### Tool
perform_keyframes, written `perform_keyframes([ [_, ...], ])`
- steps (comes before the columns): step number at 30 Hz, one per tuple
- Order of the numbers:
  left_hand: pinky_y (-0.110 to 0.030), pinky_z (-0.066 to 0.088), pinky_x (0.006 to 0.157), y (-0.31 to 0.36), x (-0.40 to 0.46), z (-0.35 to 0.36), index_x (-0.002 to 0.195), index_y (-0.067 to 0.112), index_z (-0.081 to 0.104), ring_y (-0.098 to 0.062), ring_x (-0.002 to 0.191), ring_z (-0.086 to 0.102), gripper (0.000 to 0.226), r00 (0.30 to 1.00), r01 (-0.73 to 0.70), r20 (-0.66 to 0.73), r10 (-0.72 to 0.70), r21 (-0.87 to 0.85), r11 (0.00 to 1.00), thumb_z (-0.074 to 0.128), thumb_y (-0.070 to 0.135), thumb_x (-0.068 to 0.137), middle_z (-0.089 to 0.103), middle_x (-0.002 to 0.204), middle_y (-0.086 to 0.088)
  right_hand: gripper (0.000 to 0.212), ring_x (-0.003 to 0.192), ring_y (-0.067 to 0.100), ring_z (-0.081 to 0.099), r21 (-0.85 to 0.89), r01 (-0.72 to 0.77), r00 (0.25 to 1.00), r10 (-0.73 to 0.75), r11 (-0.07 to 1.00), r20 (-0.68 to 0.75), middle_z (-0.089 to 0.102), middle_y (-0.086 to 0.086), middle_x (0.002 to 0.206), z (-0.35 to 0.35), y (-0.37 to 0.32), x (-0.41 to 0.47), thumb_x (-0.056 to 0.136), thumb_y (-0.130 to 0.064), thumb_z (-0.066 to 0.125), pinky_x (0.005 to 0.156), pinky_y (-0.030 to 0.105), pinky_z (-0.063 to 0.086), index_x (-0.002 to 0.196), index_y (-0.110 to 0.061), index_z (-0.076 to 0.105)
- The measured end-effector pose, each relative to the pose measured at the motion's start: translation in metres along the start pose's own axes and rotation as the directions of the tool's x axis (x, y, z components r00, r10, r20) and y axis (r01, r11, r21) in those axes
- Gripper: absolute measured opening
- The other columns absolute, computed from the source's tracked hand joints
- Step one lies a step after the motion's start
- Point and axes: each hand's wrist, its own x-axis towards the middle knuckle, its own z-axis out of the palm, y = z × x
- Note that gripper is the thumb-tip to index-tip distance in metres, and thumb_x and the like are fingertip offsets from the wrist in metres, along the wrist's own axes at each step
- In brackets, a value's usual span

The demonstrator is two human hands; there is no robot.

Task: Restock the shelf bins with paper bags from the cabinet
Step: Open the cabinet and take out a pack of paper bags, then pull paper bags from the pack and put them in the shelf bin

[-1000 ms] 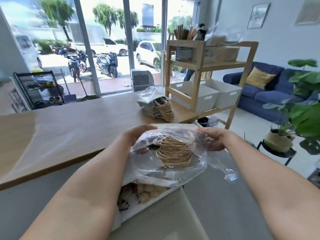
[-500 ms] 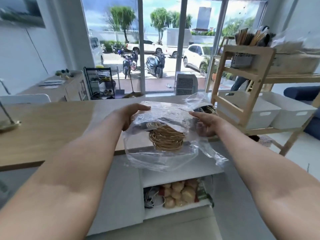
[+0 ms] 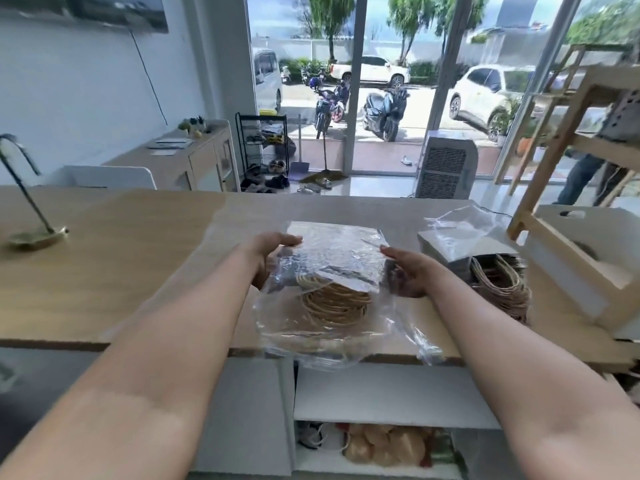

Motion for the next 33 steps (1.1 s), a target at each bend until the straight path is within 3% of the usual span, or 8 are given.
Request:
perform_keyframes([
  [6, -0.026, 0.049, 0.031, 0.014, 0.047, 0.012, 0.070, 0.006, 0.054, -0.020, 0.030, 0.060, 0.034, 0.998, 0.043, -0.037, -0.046, -0.071, 0.997, 0.060, 0.031, 0.093, 0.063, 0.043, -0.011, 0.034, 0.028, 0.008, 0.049, -0.057, 0.013, 0.997, -0.018, 0.998, -0.081, 0.050, 0.004, 0.056, -0.008, -0.019, 0.071, 0.089, -0.034, 0.065, 0.032, 0.014, 0.040, 0.073, -0.009, 0.049],
  [11, -0.032, 0.056, 0.059, 0.014, 0.079, 0.009, 0.074, 0.009, 0.055, -0.019, 0.037, 0.062, 0.034, 0.989, 0.117, -0.089, -0.122, -0.062, 0.991, 0.068, 0.038, 0.086, 0.065, 0.063, -0.006, 0.042, 0.054, 0.017, 0.050, -0.220, 0.006, 0.991, -0.036, 0.975, -0.131, 0.049, 0.003, 0.069, -0.012, -0.023, 0.115, 0.077, -0.048, 0.072, 0.054, 0.030, 0.044, 0.091, -0.013, 0.053],
  [16, -0.031, 0.054, 0.058, 0.017, 0.095, -0.003, 0.085, 0.001, 0.050, -0.019, 0.036, 0.062, 0.038, 0.984, 0.174, -0.055, -0.170, 0.083, 0.981, 0.067, 0.034, 0.088, 0.056, 0.076, -0.010, 0.051, 0.062, 0.018, 0.052, -0.340, 0.017, 0.974, -0.092, 0.940, -0.205, 0.052, 0.005, 0.080, -0.006, -0.022, 0.129, 0.080, -0.049, 0.069, 0.051, 0.026, 0.053, 0.110, -0.011, 0.053],
  [19, -0.040, 0.054, 0.085, 0.024, 0.102, -0.014, 0.121, -0.004, 0.046, -0.031, 0.083, 0.071, 0.058, 0.986, 0.168, -0.057, -0.160, 0.197, 0.966, 0.069, 0.037, 0.086, 0.057, 0.110, -0.022, 0.070, 0.078, 0.020, 0.058, -0.395, 0.046, 0.947, -0.166, 0.918, -0.276, 0.059, 0.007, 0.100, -0.006, -0.015, 0.134, 0.074, -0.056, 0.071, 0.058, 0.027, 0.055, 0.121, -0.006, 0.053],
  [22, -0.037, 0.047, 0.094, 0.049, 0.106, -0.014, 0.146, 0.002, 0.032, -0.034, 0.106, 0.059, 0.074, 0.993, 0.030, -0.118, 0.013, 0.361, 0.932, 0.064, 0.038, 0.089, 0.037, 0.147, -0.022, 0.056, 0.092, 0.023, 0.059, -0.492, 0.139, 0.888, -0.328, 0.859, -0.322, 0.060, 0.009, 0.104, -0.007, -0.022, 0.130, 0.072, -0.064, 0.067, 0.075, 0.033, 0.051, 0.090, -0.012, 0.057],
  [26, -0.030, 0.047, 0.078, 0.088, 0.116, 0.010, 0.116, 0.001, 0.059, -0.024, 0.088, 0.057, 0.045, 0.909, -0.286, -0.131, 0.397, 0.497, 0.819, 0.069, 0.030, 0.084, 0.062, 0.118, -0.017, 0.051, 0.062, 0.020, 0.043, -0.590, 0.297, 0.767, -0.556, 0.751, -0.321, 0.040, 0.000, 0.058, -0.005, -0.050, 0.099, 0.074, -0.060, 0.065, 0.067, 0.031, 0.042, 0.052, -0.021, 0.041],
  [28, -0.027, 0.044, 0.063, 0.100, 0.114, 0.037, 0.078, 0.008, 0.057, -0.019, 0.068, 0.052, 0.022, 0.850, -0.421, -0.058, 0.524, 0.522, 0.742, 0.068, 0.026, 0.086, 0.056, 0.079, -0.008, 0.045, 0.060, 0.018, 0.045, -0.621, 0.333, 0.694, -0.630, 0.710, -0.349, 0.044, -0.001, 0.056, -0.013, -0.064, 0.081, 0.080, -0.049, 0.067, 0.068, 0.030, 0.042, 0.053, -0.018, 0.046],
  [33, -0.026, 0.037, 0.063, 0.109, 0.108, 0.129, 0.073, 0.012, 0.059, -0.018, 0.062, 0.044, 0.022, 0.779, -0.612, 0.229, 0.583, 0.476, 0.631, 0.068, 0.027, 0.087, 0.052, 0.070, -0.009, 0.020, 0.088, 0.020, 0.066, -0.632, 0.405, 0.547, -0.729, 0.661, -0.412, 0.066, -0.002, 0.083, -0.066, -0.084, 0.028, 0.086, -0.036, 0.064, 0.088, 0.039, 0.055, 0.089, -0.017, 0.068],
])
